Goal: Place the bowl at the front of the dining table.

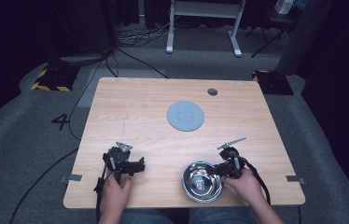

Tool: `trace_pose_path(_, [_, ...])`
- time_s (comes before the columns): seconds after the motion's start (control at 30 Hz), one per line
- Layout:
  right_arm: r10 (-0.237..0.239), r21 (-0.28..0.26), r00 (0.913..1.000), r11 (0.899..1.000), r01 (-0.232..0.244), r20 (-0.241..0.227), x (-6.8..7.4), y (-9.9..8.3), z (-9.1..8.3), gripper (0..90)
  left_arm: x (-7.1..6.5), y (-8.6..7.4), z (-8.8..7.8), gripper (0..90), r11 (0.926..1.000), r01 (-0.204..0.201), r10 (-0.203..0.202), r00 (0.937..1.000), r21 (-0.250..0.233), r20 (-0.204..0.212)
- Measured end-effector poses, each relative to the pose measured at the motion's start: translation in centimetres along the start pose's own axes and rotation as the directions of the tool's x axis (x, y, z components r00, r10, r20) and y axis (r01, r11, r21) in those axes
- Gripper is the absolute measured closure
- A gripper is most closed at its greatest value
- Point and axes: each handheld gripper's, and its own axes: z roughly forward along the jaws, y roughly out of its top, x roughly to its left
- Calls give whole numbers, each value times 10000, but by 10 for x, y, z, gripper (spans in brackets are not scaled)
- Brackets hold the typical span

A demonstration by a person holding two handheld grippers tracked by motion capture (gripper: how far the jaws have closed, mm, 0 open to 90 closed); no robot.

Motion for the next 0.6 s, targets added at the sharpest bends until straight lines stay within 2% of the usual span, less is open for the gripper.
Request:
trace_pose_path(0.13, [-28, 424, 10000, 9991, 30, -49, -1, 0, 3, 777, 0, 0, 0, 4, 10000, -2, 2, 10000, 3, -4])
trace_pose_path(0.3, [-59, 639, 9999, 9979, 67, -124, -1, 0, 6, 812, 0, 0, 0, 4, 10000, -4, 4, 10000, 2, 1])
trace_pose_path(0.5, [138, 647, 9990, 9978, -111, -415, -2, 0, 6, 861, 0, 0, 0, 4, 10000, -2, 2, 10000, 1, 0])
trace_pose_path(0.6, [134, 516, 9997, 9986, -122, -222, -1, 0, 2, 864, 0, 0, 0, 4, 10000, -4, 4, 10000, 1, 2])
